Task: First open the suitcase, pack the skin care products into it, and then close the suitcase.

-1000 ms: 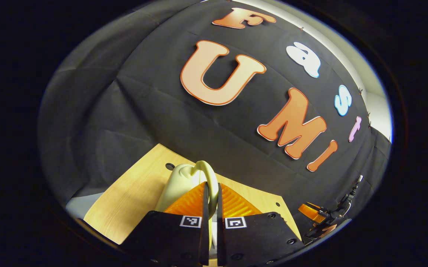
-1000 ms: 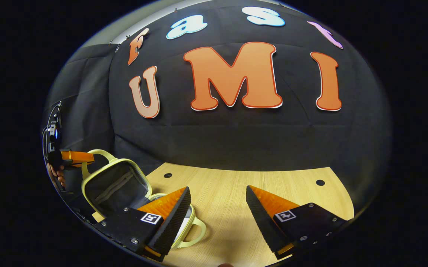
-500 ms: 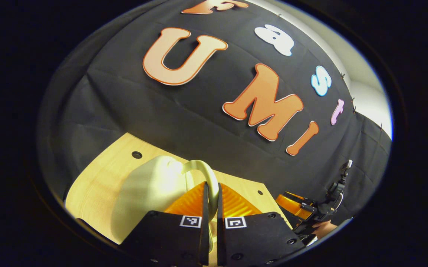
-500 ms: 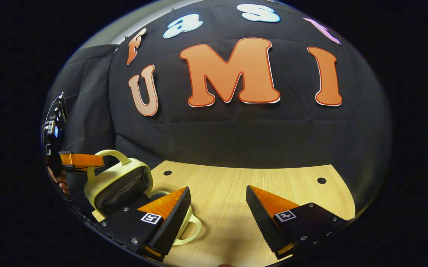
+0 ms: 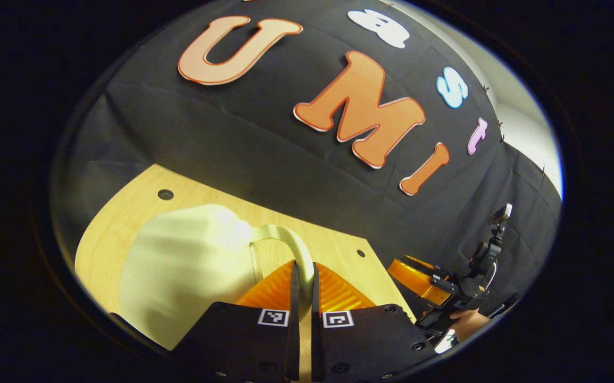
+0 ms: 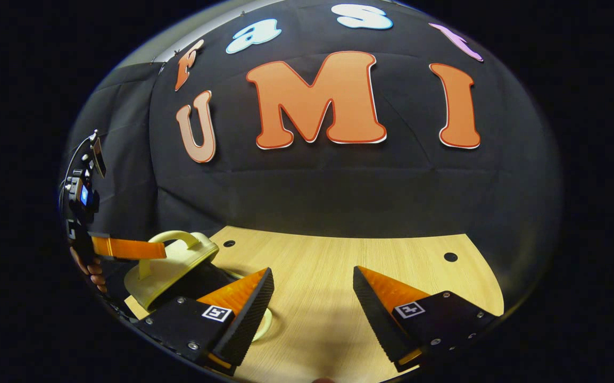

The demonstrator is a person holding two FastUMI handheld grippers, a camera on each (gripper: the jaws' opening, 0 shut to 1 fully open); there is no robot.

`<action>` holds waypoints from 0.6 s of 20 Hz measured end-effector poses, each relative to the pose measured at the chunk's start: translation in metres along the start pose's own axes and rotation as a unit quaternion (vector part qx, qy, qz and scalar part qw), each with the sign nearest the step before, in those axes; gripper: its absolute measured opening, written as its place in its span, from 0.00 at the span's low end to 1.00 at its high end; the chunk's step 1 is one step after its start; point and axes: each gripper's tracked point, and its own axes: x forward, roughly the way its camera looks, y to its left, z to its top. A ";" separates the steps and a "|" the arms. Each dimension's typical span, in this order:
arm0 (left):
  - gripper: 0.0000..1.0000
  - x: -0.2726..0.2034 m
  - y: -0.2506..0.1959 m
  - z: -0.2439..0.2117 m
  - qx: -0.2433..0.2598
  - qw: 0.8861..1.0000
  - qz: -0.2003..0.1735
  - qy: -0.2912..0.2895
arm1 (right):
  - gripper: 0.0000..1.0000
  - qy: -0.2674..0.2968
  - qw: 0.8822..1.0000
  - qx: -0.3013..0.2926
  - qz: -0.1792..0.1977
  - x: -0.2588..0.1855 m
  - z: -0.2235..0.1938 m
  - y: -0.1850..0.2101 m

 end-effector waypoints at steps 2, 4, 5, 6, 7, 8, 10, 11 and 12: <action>0.09 0.007 -0.002 -0.008 0.006 1.000 0.003 0.016 | 0.95 0.002 1.000 -0.005 -0.006 -0.002 -0.003 -0.010; 0.09 0.015 -0.007 -0.024 0.010 0.999 0.002 0.038 | 0.95 0.008 1.000 -0.004 -0.007 -0.003 -0.009 -0.017; 0.09 0.019 -0.010 -0.033 0.012 0.999 0.003 0.049 | 0.95 0.010 1.000 -0.004 -0.010 -0.003 -0.010 -0.021; 0.09 0.024 -0.013 -0.042 0.017 0.998 0.004 0.061 | 0.95 0.014 1.000 -0.005 -0.010 -0.004 -0.013 -0.023; 0.09 0.025 -0.012 -0.050 0.027 0.997 0.010 0.073 | 0.95 0.015 1.000 -0.007 -0.013 -0.004 -0.014 -0.027; 0.09 0.028 -0.011 -0.058 0.040 0.996 0.015 0.084 | 0.95 0.015 1.000 -0.010 -0.014 -0.004 -0.016 -0.030; 0.09 0.035 -0.009 -0.073 0.058 0.992 0.025 0.108 | 0.95 0.018 1.000 -0.014 -0.017 -0.005 -0.018 -0.037; 0.09 0.039 -0.008 -0.081 0.063 0.991 0.031 0.117 | 0.95 0.018 1.000 -0.016 -0.017 -0.005 -0.018 -0.040; 0.09 0.041 -0.008 -0.089 0.065 0.989 0.039 0.128 | 0.95 0.019 0.999 -0.018 -0.019 -0.005 -0.019 -0.043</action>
